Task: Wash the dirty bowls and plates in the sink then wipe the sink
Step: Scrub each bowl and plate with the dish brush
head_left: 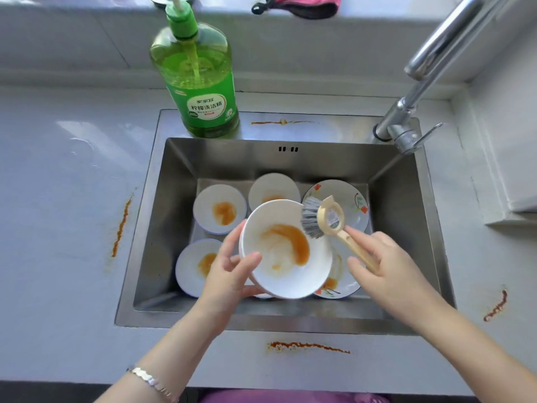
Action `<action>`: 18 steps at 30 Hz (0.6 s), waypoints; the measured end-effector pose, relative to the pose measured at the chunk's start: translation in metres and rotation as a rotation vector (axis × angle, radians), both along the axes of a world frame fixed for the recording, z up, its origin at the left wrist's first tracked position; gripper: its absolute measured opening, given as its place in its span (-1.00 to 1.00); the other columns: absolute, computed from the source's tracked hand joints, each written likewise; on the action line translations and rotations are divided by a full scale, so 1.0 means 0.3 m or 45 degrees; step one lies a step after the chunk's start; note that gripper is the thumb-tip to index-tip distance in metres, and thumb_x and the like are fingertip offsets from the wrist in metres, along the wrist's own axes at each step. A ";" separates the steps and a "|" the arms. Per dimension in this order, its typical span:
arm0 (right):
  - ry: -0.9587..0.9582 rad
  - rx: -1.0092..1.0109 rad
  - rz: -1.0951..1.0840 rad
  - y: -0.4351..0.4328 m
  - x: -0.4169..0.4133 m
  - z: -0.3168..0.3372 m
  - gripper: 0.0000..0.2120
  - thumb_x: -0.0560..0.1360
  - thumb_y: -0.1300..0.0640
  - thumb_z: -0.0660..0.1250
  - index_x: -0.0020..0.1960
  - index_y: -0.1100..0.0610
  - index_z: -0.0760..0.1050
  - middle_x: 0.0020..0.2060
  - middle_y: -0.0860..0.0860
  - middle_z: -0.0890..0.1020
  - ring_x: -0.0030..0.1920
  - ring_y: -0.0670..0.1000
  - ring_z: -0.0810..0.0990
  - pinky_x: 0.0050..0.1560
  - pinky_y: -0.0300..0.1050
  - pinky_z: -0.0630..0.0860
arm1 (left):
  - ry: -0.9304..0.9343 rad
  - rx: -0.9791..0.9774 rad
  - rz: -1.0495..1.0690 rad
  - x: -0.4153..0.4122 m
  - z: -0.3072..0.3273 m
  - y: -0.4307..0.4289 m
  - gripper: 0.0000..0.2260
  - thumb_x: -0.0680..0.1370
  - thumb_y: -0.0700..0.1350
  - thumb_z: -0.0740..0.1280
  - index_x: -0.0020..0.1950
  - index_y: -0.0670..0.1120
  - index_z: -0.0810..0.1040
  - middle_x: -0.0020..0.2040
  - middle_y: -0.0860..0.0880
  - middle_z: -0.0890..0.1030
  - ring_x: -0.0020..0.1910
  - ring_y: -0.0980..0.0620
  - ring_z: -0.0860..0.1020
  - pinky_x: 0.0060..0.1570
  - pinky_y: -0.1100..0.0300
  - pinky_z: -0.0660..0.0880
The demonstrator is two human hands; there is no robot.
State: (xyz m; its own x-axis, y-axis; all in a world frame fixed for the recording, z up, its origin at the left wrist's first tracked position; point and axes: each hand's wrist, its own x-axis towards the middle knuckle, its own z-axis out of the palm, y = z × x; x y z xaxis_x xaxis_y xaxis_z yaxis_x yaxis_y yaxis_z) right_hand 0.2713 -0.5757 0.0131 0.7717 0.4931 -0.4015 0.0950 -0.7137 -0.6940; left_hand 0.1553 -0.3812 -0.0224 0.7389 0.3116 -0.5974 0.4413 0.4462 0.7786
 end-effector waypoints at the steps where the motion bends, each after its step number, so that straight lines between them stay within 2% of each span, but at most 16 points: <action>1: -0.008 -0.024 0.105 -0.005 -0.004 0.014 -0.54 0.54 0.20 0.21 0.37 -0.16 0.28 -0.14 -0.17 0.38 -0.13 -0.21 0.43 -0.14 -0.42 0.35 | 0.009 0.048 0.002 0.001 0.015 0.002 -0.34 0.22 0.06 0.41 0.32 0.22 0.36 0.00 0.05 0.62 0.04 -0.04 0.58 -0.24 0.12 0.61; 3: 0.009 -0.055 0.309 -0.008 -0.007 0.022 -0.50 0.57 0.20 0.17 0.45 -0.10 0.18 -0.10 -0.17 0.35 -0.09 -0.16 0.41 -0.06 -0.39 0.33 | -0.001 0.121 0.010 -0.001 0.041 0.001 -0.43 0.25 0.05 0.38 0.24 0.27 0.37 0.05 -0.04 0.58 0.00 -0.02 0.58 -0.28 0.17 0.60; 5: -0.058 -0.071 0.413 0.007 -0.001 0.026 -0.50 0.58 0.19 0.18 0.46 -0.09 0.17 -0.09 -0.09 0.39 -0.09 -0.10 0.43 -0.03 -0.30 0.37 | -0.041 0.174 0.019 -0.006 0.062 -0.006 -0.43 0.18 0.12 0.41 0.18 0.31 0.38 0.02 -0.08 0.58 -0.03 -0.01 0.59 -0.30 0.20 0.59; 7: -0.300 -0.115 0.467 0.022 0.008 0.023 -0.50 0.54 0.22 0.26 0.42 -0.09 0.28 -0.16 -0.04 0.46 -0.21 0.01 0.49 -0.19 -0.10 0.49 | -0.077 0.213 0.040 -0.010 0.073 -0.015 -0.43 0.16 0.16 0.37 0.16 0.31 0.40 0.00 -0.09 0.58 -0.05 -0.02 0.60 -0.31 0.19 0.59; 8: -0.436 -0.147 0.498 0.023 0.009 0.012 -0.51 0.50 0.22 0.31 0.37 -0.08 0.37 -0.25 -0.04 0.49 -0.32 0.03 0.50 -0.37 -0.07 0.49 | -0.094 0.236 0.051 -0.011 0.076 -0.016 -0.45 0.18 0.14 0.37 0.17 0.30 0.40 0.01 -0.09 0.58 -0.05 -0.03 0.60 -0.30 0.17 0.60; 10: -0.638 -0.174 0.499 0.015 -0.003 -0.011 -0.57 0.42 0.18 0.35 0.27 -0.04 0.50 -0.41 -0.05 0.50 -0.49 0.00 0.46 -0.57 -0.18 0.38 | -0.117 0.288 0.065 -0.013 0.086 -0.014 -0.48 0.22 0.14 0.36 0.17 0.31 0.39 0.01 -0.09 0.57 -0.04 -0.04 0.60 -0.29 0.11 0.62; 12: -0.591 -0.129 0.466 0.014 -0.023 -0.017 -0.61 0.46 0.14 0.33 0.28 -0.07 0.49 -0.40 -0.03 0.53 -0.43 0.01 0.49 -0.49 -0.15 0.42 | -0.114 0.349 0.058 -0.014 0.098 -0.006 -0.52 0.29 0.12 0.35 0.19 0.32 0.36 -0.01 -0.06 0.56 -0.05 -0.03 0.59 -0.29 0.13 0.62; 15: -0.309 -0.023 0.347 0.032 -0.031 -0.002 -0.59 0.53 0.07 0.28 0.36 -0.14 0.37 -0.23 -0.01 0.52 -0.21 -0.02 0.48 -0.19 -0.09 0.49 | -0.106 0.392 0.054 -0.017 0.110 0.003 -0.60 0.53 -0.10 0.33 0.25 0.28 0.32 -0.01 -0.06 0.51 -0.07 0.01 0.57 -0.32 0.24 0.59; 18: -0.261 -0.067 0.352 0.057 -0.014 0.001 -0.56 0.52 0.14 0.26 0.35 -0.18 0.36 -0.21 -0.12 0.40 -0.20 -0.11 0.41 -0.16 -0.28 0.39 | -0.049 0.374 0.034 -0.018 0.115 0.002 -0.60 0.57 -0.18 0.24 0.28 0.25 0.31 -0.02 -0.08 0.52 -0.09 0.03 0.56 -0.34 0.26 0.58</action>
State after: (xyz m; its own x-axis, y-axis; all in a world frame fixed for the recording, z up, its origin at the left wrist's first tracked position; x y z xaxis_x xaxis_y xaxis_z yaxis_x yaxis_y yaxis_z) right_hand 0.2672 -0.5585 0.0134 0.6787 0.6779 -0.2826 0.4234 -0.6756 -0.6036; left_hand 0.1498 -0.3807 0.0122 0.7483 0.4870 -0.4504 0.4000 0.2103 0.8920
